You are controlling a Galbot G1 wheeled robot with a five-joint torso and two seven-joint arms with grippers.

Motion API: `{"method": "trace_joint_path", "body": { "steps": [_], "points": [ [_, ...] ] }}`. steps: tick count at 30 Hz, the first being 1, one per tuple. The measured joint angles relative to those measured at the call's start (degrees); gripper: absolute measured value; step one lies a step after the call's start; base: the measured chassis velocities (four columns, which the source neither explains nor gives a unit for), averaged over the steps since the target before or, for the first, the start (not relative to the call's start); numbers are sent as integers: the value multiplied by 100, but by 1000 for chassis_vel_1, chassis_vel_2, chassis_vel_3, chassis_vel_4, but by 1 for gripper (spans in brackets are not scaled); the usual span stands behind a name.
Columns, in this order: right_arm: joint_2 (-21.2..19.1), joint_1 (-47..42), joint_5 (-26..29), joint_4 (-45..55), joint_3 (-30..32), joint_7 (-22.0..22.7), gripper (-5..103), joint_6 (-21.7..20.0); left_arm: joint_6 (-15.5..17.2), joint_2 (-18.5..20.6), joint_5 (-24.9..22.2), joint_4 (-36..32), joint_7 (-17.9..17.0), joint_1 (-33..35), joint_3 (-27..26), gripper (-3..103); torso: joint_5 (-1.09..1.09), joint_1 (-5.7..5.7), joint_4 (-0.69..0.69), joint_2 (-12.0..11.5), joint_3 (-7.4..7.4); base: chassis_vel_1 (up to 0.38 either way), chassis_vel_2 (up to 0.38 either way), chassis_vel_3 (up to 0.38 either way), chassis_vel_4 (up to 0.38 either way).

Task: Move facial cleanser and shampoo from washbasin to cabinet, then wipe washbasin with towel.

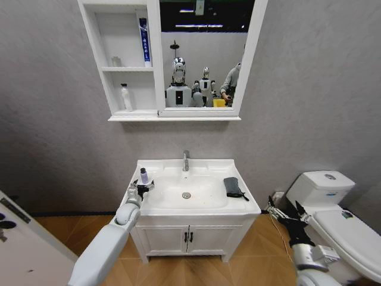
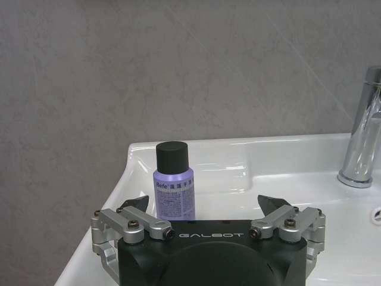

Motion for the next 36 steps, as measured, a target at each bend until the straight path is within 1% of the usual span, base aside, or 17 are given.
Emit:
{"method": "trace_joint_path", "body": {
  "steps": [5, 6, 8, 11, 15, 20, 21, 23, 25, 27, 28, 30, 31, 32, 33, 34, 36],
  "points": [
    [17, -3, 42, 10, 14, 1, 100, 2, -58, -173, 57, 442, -9, -353, 45, 100, 0, 0, -1, 0, 0, 0, 0, 0, 0],
    [17, -3, 42, 10, 14, 1, 100, 2, -58, -173, 57, 442, -9, -353, 45, 100, 0, 0, -1, 0, 0, 0, 0, 0, 0],
    [18, -1, 68, 12, 29, 2, 100, 2, -94, -280, 114, 708, -60, -523, 51, 100, 0, 0, -1, 0, 0, 0, 0, 0, 0],
    [-6, 23, 130, 2, 93, 3, 100, 2, -100, -351, 119, 845, -126, -621, 36, 100, 0, 0, -2, 0, 0, 0, 0, 0, 0],
    [-63, 32, 195, -27, 134, 5, 100, 2, -112, -375, 136, 917, -157, -649, 9, 100, 0, 0, 0, 0, 0, 0, 0, 0, 0],
    [-24, 36, 202, -25, 109, 5, 100, 3, -115, -408, 153, 967, -169, -651, -29, 100, 0, 0, -1, 0, 0, 0, 0, 0, 0],
    [-15, 39, 200, -25, 105, 9, 100, 3, -115, -412, 153, 979, -169, -652, -33, 102, 0, 0, -1, 0, 0, 0, 0, 0, 0],
    [-15, 45, 200, -25, 106, 16, 100, 2, -114, -412, 153, 998, -169, -661, -34, 100, 0, 0, -1, 0, -1, 0, 0, 0, 0],
    [-39, 44, 204, -29, 135, 23, 100, 2, -85, -415, 147, 1054, -150, -707, -29, 93, 0, 0, 0, 0, -1, 0, 0, 0, 0],
    [-48, 41, 206, -29, 141, 24, 100, 1, -76, -417, 145, 1070, -140, -720, -27, 93, -1, 0, -1, 0, -1, 0, 0, 0, 0],
    [-61, 41, 218, -28, 142, 26, 100, 0, -62, -426, 128, 1098, -125, -747, -30, 82, -1, 0, -1, 0, -1, 0, 0, 0, 0],
    [-63, 41, 220, -27, 142, 27, 100, 0, -56, -432, 110, 1112, -122, -763, -34, 82, -1, 0, -1, 0, -1, 0, 0, 0, 0],
    [-63, 40, 223, -27, 142, 27, 100, -1, -54, -434, 96, 1122, -118, -777, -40, 77, 0, 0, -1, 0, -1, 0, 0, 0, 0],
    [-63, 40, 224, -28, 139, 27, 100, -1, -57, -434, 80, 1132, -103, -796, -47, 66, 0, 0, -1, 0, -1, 0, 0, 0, 0],
    [-63, 40, 224, -28, 139, 27, 100, -1, -57, -434, 80, 1132, -103, -796, -47, 66, 0, 0, -1, 0, -1, 0, 0, 0, 0],
    [-62, 42, 224, -27, 135, 27, 100, -2, -70, -426, 65, 1134, -82, -803, -51, 60, 0, 0, -1, 0, -1, 0, 0, 0, 0],
    [-63, 49, 224, -27, 131, 27, 100, -2, -78, -413, 56, 1135, -59, -805, -52, 60, 0, 0, -1, 0, -1, 0, 0, 0, 0]
  ]
}}
